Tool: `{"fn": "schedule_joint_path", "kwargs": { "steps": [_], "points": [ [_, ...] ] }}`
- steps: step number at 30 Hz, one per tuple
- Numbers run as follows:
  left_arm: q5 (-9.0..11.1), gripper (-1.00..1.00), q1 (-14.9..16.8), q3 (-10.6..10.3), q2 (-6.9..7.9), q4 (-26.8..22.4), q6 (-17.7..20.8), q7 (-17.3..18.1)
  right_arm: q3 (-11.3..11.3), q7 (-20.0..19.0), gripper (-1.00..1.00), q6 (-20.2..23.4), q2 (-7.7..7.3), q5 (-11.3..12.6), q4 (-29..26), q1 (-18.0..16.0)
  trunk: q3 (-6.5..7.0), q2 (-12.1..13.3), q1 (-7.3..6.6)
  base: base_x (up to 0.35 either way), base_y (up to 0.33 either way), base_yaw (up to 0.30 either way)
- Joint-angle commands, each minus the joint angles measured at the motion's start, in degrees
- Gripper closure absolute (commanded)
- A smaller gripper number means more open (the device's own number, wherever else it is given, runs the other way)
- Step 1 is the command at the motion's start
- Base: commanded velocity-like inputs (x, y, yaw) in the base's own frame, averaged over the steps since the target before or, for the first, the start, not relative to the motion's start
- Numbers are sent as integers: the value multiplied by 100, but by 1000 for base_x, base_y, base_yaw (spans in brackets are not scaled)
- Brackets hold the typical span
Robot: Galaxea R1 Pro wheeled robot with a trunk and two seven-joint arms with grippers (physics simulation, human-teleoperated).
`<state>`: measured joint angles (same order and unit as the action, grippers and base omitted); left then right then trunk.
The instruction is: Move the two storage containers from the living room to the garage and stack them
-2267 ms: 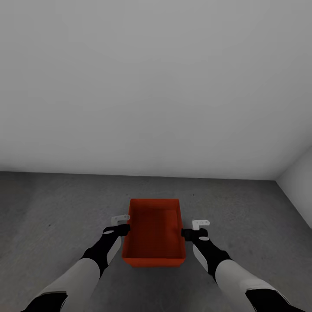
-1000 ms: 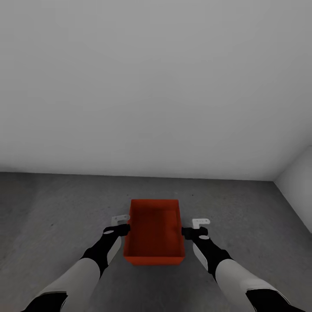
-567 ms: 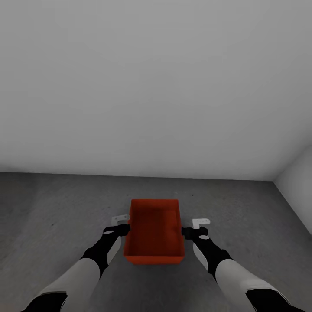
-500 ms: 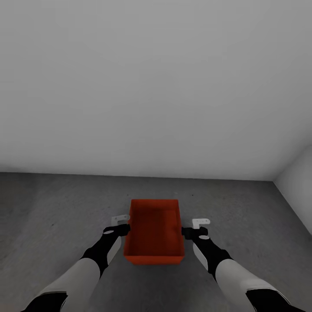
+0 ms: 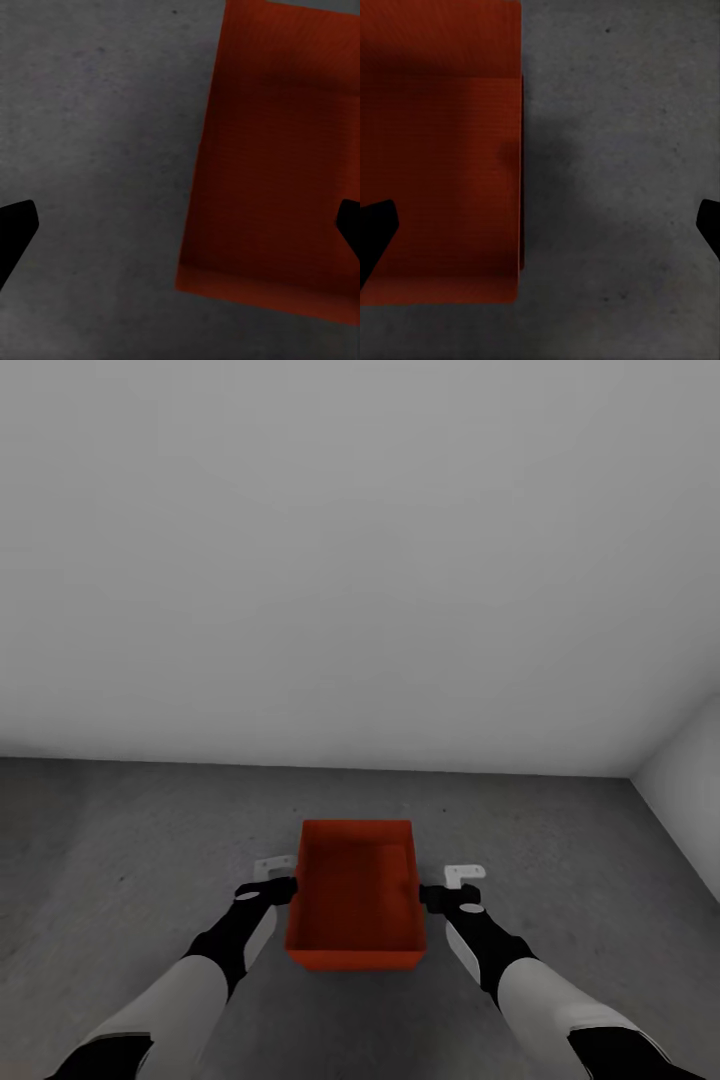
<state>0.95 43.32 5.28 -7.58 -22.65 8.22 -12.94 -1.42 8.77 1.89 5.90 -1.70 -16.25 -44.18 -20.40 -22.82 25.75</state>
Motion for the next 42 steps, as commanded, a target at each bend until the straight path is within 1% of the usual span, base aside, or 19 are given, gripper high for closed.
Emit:
{"fn": "schedule_joint_path", "kwargs": {
  "steps": [1, 5, 6, 7, 9, 11, 13, 15, 16, 18, 19, 22, 26, 27, 29, 30, 33, 35, 42],
  "points": [
    [11, -100, 1, 22, 0, -12, 30, -7, -15, 29, -100, 20, -2, -17, 2, -3, -9, -10, 3, 0, 0, 0],
    [11, -100, 1, 18, 15, -5, 30, -4, -13, 33, -100, 20, -29, -10, 94, -3, -9, -10, 3, 0, 0, 0],
    [11, -100, 1, 18, 17, -3, 30, -4, -14, 31, -100, 21, -85, -5, 143, -3, -9, -10, 3, 0, 0, 0],
    [11, -100, 1, 13, 19, 2, 35, -4, -10, 22, -100, 21, -291, 10, 291, -3, -9, -10, 3, 0, 0, 0],
    [11, -100, 1, 12, 19, 32, 37, -6, -9, 15, -100, 22, -413, 18, 475, -2, -9, -10, 3, 0, 0, 0],
    [16, -100, 1, 14, 21, 67, 38, -3, -9, 12, -100, 22, -482, 19, 662, -1, -9, -10, 3, 0, 0, 0],
    [28, -100, 1, 16, 43, 182, 37, -5, -8, 15, -100, -10, -588, 20, 1153, -2, -9, -10, 3, 0, 0, 0],
    [31, -100, 1, 16, 96, 281, 34, -6, -8, 16, -100, -18, -622, 20, 1394, 8, -9, -10, 3, 0, 0, 0],
    [37, -100, 1, 16, 164, 403, 33, -5, -8, 15, -100, -17, -654, 20, 1555, 22, -9, -10, 3, 0, 0, 0],
    [38, -100, 1, 16, 222, 537, 32, -6, -8, 17, -100, -11, -706, 21, 1650, 19, -9, -10, 3, 0, 0, 0],
    [38, -100, 1, 17, 273, 676, 31, -4, -8, 18, -100, -21, -780, 21, 1710, 14, -9, -10, 3, 0, 0, 0],
    [43, -100, 1, 17, 387, 989, 32, 1, -10, 33, -100, -36, -897, 21, 1774, 14, -9, -10, 3, 0, 0, 0],
    [120, -100, 1, 17, 538, 1522, 22, 33, -9, 41, -100, -30, -965, 24, 1805, 68, -9, -10, 3, 0, 0, 0],
    [191, -100, 1, 17, 595, 1748, 12, 44, -8, 45, -100, -24, -982, 23, 1810, 121, -9, -10, 3, 0, 0, 0],
    [290, -100, 1, 15, 651, 1929, 6, 51, -8, 48, -100, -22, -993, 22, 1813, 188, -9, -10, 3, 0, 0, 0],
    [407, -100, 0, 12, 703, 2050, -6, 55, -8, 50, -100, -29, -996, 21, 1815, 270, -9, -10, 3, 0, 0, 0],
    [563, -100, -7, 10, 756, 2155, -34, 54, -10, 52, -100, -46, -999, 21, 1816, 414, -9, -10, 3, 0, 0, 0],
    [669, -100, -16, 6, 788, 2220, -58, 56, -14, 53, -100, -68, -996, 21, 1818, 651, -9, -10, 3, 0, 0, 0],
    [705, -100, -62, 1, 806, 2258, -155, 71, -16, 52, -100, -150, -970, 14, 1818, 1238, -9, -10, 3, 0, 0, 0]
  ]
}}
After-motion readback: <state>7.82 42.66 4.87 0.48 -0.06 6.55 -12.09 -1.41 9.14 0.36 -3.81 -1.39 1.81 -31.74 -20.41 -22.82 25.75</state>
